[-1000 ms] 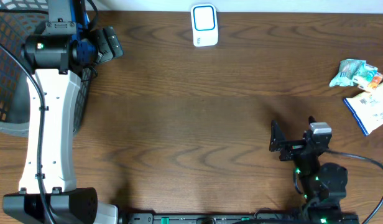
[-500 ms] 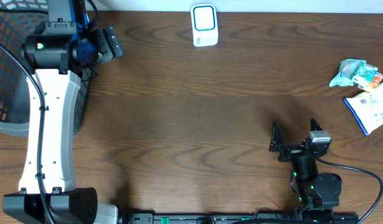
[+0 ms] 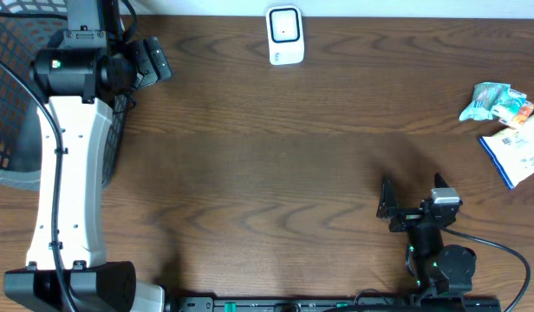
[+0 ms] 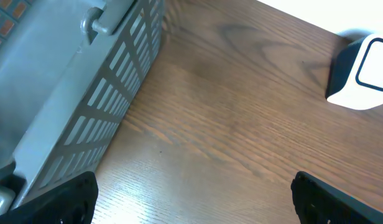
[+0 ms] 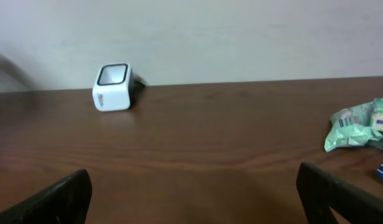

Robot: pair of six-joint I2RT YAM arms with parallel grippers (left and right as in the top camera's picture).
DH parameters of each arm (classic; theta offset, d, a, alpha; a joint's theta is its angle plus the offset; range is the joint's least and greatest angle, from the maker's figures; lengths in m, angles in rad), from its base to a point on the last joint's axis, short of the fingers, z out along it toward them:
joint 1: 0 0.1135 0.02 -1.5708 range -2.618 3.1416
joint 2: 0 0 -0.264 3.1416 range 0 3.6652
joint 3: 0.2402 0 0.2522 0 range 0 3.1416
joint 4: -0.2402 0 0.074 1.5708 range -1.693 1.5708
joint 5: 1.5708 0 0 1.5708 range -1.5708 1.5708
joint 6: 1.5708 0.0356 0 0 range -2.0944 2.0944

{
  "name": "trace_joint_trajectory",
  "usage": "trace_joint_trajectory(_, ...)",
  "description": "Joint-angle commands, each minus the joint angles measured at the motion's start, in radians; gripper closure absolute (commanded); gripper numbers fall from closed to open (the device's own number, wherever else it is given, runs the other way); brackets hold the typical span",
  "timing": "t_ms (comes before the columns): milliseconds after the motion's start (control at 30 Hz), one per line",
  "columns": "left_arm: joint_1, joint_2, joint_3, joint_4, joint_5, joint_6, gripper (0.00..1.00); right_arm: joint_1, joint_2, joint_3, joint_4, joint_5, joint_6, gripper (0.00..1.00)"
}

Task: Scan the item barcode

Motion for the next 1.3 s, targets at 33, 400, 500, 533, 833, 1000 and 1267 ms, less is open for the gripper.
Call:
trace_joint_trajectory(33, -0.001, 0.000, 0.003, -0.003, -0.016, -0.002, 0.02, -0.005, -0.010, -0.002, -0.010, 0.010, -0.042, 0.01)
trace_joint_trajectory(400, -0.001, 0.000, 0.003, -0.003, -0.016, -0.002, 0.02, -0.010, -0.010, -0.002, -0.012, 0.014, -0.131, 0.01)
trace_joint_trajectory(500, -0.001, 0.000, 0.003, -0.003, -0.016, -0.002, 0.02, -0.010, -0.010, -0.002, -0.013, 0.014, -0.113, 0.01)
trace_joint_trajectory(533, -0.001, 0.000, 0.003, -0.003, -0.016, -0.002, 0.02, -0.010, -0.010, -0.002, -0.014, 0.014, -0.103, 0.01)
trace_joint_trajectory(833, -0.001, 0.000, 0.003, -0.003, -0.016, -0.002, 0.02, -0.018, -0.010, -0.001, -0.015, 0.015, -0.054, 0.01)
trace_joint_trajectory(1000, -0.001, 0.000, 0.003, -0.003, -0.016, -0.002, 0.02, -0.051, -0.010, -0.002, -0.014, 0.015, 0.016, 0.01)
trace_joint_trajectory(1267, -0.001, 0.000, 0.003, -0.003, -0.016, -0.002, 0.02, -0.049, -0.010, -0.002, -0.015, 0.015, -0.026, 0.01)
